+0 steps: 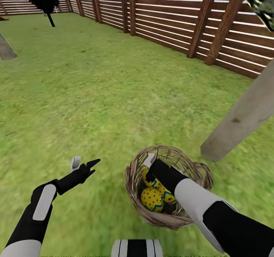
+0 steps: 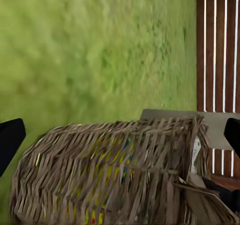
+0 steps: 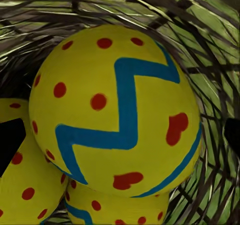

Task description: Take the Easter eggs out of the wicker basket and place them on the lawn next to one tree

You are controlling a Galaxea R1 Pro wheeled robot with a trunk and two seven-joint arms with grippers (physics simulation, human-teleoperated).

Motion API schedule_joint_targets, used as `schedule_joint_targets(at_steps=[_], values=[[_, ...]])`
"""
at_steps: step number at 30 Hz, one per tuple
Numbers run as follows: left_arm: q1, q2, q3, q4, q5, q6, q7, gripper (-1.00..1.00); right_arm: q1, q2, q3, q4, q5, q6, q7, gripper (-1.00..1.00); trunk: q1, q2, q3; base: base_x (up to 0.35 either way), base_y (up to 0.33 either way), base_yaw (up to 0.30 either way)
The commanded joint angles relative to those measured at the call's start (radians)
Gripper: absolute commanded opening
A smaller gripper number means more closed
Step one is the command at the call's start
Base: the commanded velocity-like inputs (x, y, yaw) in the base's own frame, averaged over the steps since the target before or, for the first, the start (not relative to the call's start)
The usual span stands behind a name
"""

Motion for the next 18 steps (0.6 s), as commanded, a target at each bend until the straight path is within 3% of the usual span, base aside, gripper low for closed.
schedule_joint_targets(at_steps=[1, 17, 18], values=[[-0.001, 0.0, 0.002, 0.0, 0.0, 0.006, -0.003, 1.0, -0.001, 0.0, 0.003, -0.001, 0.011, 0.004, 0.002, 1.0, 0.0, -0.001, -0.005, 0.0, 0.0, 0.0], [-0.001, -0.001, 0.002, 0.0, 0.0, 0.006, -0.003, 1.0, 0.001, 0.001, 0.004, 0.003, 0.011, 0.011, -0.035, 1.0, 0.007, -0.004, -0.067, 0.0, 0.0, 0.0], [-0.001, -0.001, 0.002, 0.0, 0.0, 0.006, -0.003, 1.0, 0.001, 0.001, 0.004, 0.004, 0.011, 0.012, -0.035, -1.0, 0.008, -0.005, -0.07, 0.0, 0.0, 0.0]])
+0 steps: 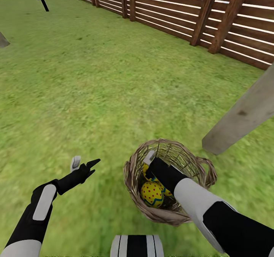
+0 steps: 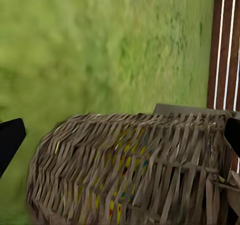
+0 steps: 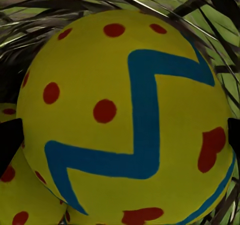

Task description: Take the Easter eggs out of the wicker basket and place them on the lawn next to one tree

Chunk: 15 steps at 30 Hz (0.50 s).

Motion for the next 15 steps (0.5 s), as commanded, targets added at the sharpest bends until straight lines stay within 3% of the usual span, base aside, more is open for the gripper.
schedule_joint_targets(at_steps=[1, 11, 15], values=[[-0.001, 0.0, 0.002, 0.0, 0.0, 0.006, -0.003, 1.0, 0.0, -0.001, 0.001, 0.044, 0.002, 0.003, 0.007, -1.0, 0.0, 0.0, -0.001, 0.0, 0.0, 0.0], [-0.001, -0.002, 0.002, 0.0, 0.0, 0.005, -0.003, 1.0, 0.0, -0.003, 0.001, 0.049, 0.002, 0.005, 0.007, -1.0, 0.0, 0.0, -0.001, 0.0, 0.0, 0.0], [0.0, -0.013, 0.003, -0.001, -0.002, 0.004, -0.003, 1.0, 0.0, -0.004, 0.001, 0.049, 0.002, 0.005, 0.007, -1.0, 0.0, 0.0, 0.003, 0.0, 0.0, 0.0]])
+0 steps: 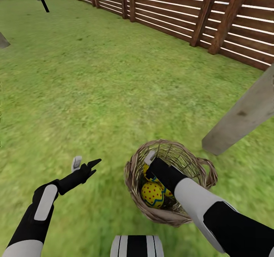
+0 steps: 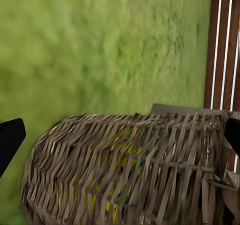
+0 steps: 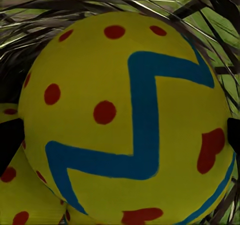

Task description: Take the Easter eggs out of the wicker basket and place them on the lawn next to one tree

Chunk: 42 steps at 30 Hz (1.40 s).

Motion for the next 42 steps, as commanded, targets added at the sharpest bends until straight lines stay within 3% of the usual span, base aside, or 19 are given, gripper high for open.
schedule_joint_targets(at_steps=[1, 24, 28, 42], values=[[0.0, -0.001, 0.002, -0.001, 0.0, 0.007, -0.003, 1.0, 0.0, -0.001, 0.003, 0.046, 0.009, 0.004, 0.007, -1.0, 0.0, 0.0, 0.003, 0.0, 0.0, 0.0], [0.0, -0.001, 0.001, 0.001, 0.0, 0.008, -0.001, 1.0, 0.0, -0.002, 0.006, 0.043, 0.009, 0.004, 0.01, -1.0, -0.011, 0.005, 0.092, 0.0, 0.0, 0.0], [0.0, -0.002, 0.001, 0.001, 0.002, 0.009, 0.065, 1.0, 0.0, -0.002, 0.006, 0.036, 0.01, 0.004, 0.014, -1.0, -0.013, 0.006, 0.108, -0.1, 0.0, 0.0], [0.0, -0.003, 0.001, 0.001, 0.006, 0.01, 0.069, 1.0, 0.001, -0.004, 0.005, 0.034, 0.009, 0.005, 0.013, -1.0, -0.019, 0.01, 0.162, -0.035, 0.0, 0.0]])
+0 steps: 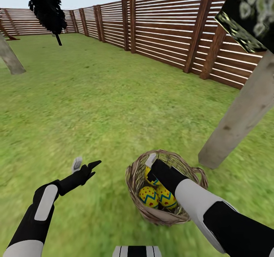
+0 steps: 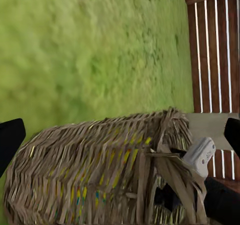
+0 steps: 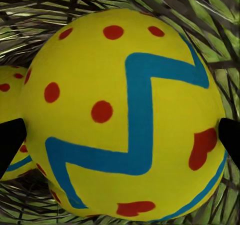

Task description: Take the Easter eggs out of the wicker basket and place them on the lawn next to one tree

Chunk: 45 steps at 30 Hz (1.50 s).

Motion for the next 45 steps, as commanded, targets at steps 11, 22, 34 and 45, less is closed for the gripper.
schedule_joint_targets(at_steps=[11, 22, 34, 45], values=[[-0.001, 0.0, 0.002, 0.0, -0.003, 0.006, -0.004, 1.0, -0.001, 0.001, 0.003, 0.0, 0.01, 0.004, 0.006, -1.0, -0.005, 0.002, 0.042, 0.0, 0.0, 0.0], [-0.001, 0.0, 0.003, 0.0, -0.002, 0.008, -0.004, 1.0, -0.001, 0.0, 0.004, 0.01, 0.01, 0.005, 0.005, -1.0, -0.01, 0.005, 0.084, -0.116, 0.0, 0.0], [-0.001, -0.013, 0.005, 0.0, -0.001, 0.005, -0.008, 1.0, 0.008, -0.002, 0.004, 0.016, 0.008, 0.003, 0.006, -1.0, -0.015, 0.007, 0.123, -0.089, 0.0, 0.0], [-0.001, -0.012, 0.007, 0.079, 0.0, 0.003, -0.013, 1.0, 0.009, -0.061, -0.06, 0.0, 0.009, 0.051, 0.014, -1.0, -0.015, 0.007, 0.127, 0.0, 0.0, 0.0]])
